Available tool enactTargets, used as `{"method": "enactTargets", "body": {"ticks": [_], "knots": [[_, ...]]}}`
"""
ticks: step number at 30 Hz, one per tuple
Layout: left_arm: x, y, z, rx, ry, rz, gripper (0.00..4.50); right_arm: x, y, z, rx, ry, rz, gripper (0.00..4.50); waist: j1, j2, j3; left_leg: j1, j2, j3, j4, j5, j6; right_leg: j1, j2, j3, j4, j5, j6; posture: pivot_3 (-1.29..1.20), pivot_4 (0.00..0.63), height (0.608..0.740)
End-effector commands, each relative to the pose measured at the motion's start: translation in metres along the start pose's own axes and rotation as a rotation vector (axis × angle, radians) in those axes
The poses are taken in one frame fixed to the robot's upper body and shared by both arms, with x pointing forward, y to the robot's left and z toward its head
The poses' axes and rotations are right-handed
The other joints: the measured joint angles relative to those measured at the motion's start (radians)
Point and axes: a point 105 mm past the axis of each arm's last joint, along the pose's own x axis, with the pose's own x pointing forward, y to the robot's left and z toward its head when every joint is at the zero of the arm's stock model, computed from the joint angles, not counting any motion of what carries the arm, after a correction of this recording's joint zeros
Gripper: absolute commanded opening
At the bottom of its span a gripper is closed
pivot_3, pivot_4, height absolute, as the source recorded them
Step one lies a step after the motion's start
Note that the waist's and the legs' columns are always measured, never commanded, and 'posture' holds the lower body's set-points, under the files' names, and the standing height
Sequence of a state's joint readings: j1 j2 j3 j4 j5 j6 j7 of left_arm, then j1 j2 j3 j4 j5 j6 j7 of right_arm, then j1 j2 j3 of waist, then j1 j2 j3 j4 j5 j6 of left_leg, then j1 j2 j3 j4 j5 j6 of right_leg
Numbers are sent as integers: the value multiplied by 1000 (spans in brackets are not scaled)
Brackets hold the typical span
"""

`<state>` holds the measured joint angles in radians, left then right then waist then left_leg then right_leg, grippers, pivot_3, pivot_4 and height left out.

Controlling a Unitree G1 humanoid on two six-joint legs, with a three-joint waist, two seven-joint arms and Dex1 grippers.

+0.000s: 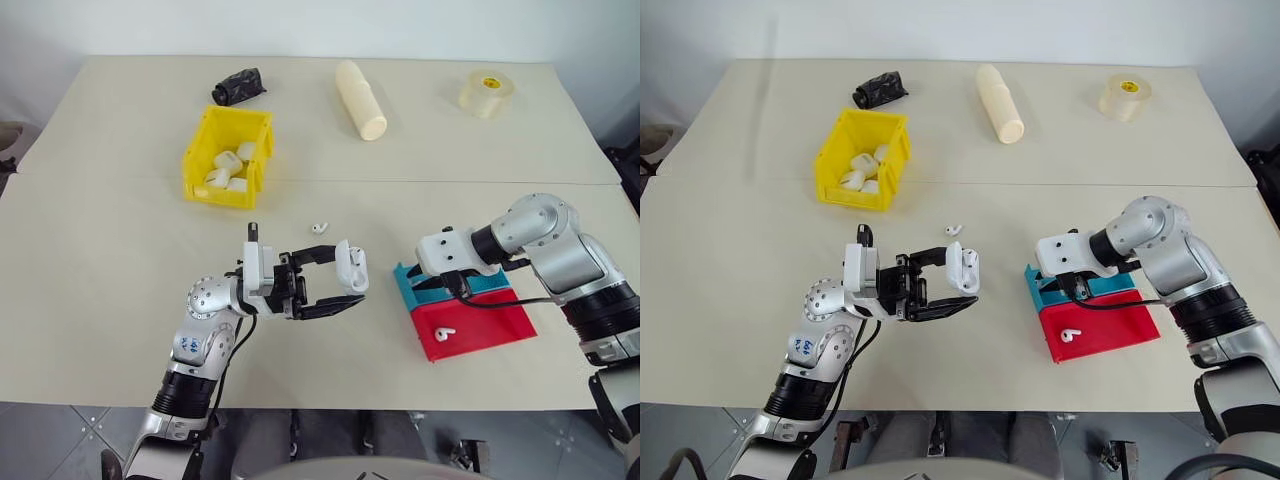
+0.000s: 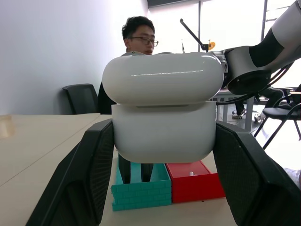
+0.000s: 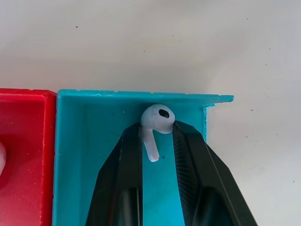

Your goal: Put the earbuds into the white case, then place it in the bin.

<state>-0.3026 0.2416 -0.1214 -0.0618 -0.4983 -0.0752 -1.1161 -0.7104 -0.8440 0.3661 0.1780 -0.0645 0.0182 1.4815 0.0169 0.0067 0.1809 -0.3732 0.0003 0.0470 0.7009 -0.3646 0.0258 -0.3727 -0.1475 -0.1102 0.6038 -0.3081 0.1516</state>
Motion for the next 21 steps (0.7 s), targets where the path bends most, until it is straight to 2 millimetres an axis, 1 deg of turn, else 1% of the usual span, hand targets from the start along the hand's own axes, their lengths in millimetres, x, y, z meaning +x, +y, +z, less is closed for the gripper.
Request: {"method": "enactTargets", "body": {"ticks": [1,7,10,15,18,20,21], "knots": [[1,-2,7,33,-18,-9,2776,-5,4,-6,18,3,-12,546,0,0,0,0,0,0,0,0,0,0,0,0,0,0,0,0,150,740],[2,-3,7,31,-19,-12,2776,-26,6,-21,46,66,-33,546,6,0,0,0,0,0,0,0,0,0,-1,0,0,0,0,0,150,740],[2,-3,6,31,-20,-15,2776,-33,5,-26,56,78,-46,546,5,0,0,0,0,0,0,0,0,0,-1,0,0,0,0,0,150,740],[3,-3,6,31,-21,-19,2776,-35,8,-36,77,111,-44,546,4,0,0,0,0,0,0,0,0,0,-1,0,0,0,0,0,150,740],[3,-3,7,31,-22,-23,2776,-35,12,-47,132,148,-31,546,5,0,0,0,0,0,0,0,0,0,-1,0,0,0,0,0,150,740],[3,-2,7,32,-22,-23,2776,-35,16,-51,153,162,-10,546,6,0,0,0,0,0,0,0,0,1,-1,0,0,0,0,0,150,740],[3,-2,7,32,-22,-23,2776,-36,17,-51,161,169,-5,896,7,0,0,0,0,-1,0,0,0,1,-1,0,0,0,0,0,150,740]]}}
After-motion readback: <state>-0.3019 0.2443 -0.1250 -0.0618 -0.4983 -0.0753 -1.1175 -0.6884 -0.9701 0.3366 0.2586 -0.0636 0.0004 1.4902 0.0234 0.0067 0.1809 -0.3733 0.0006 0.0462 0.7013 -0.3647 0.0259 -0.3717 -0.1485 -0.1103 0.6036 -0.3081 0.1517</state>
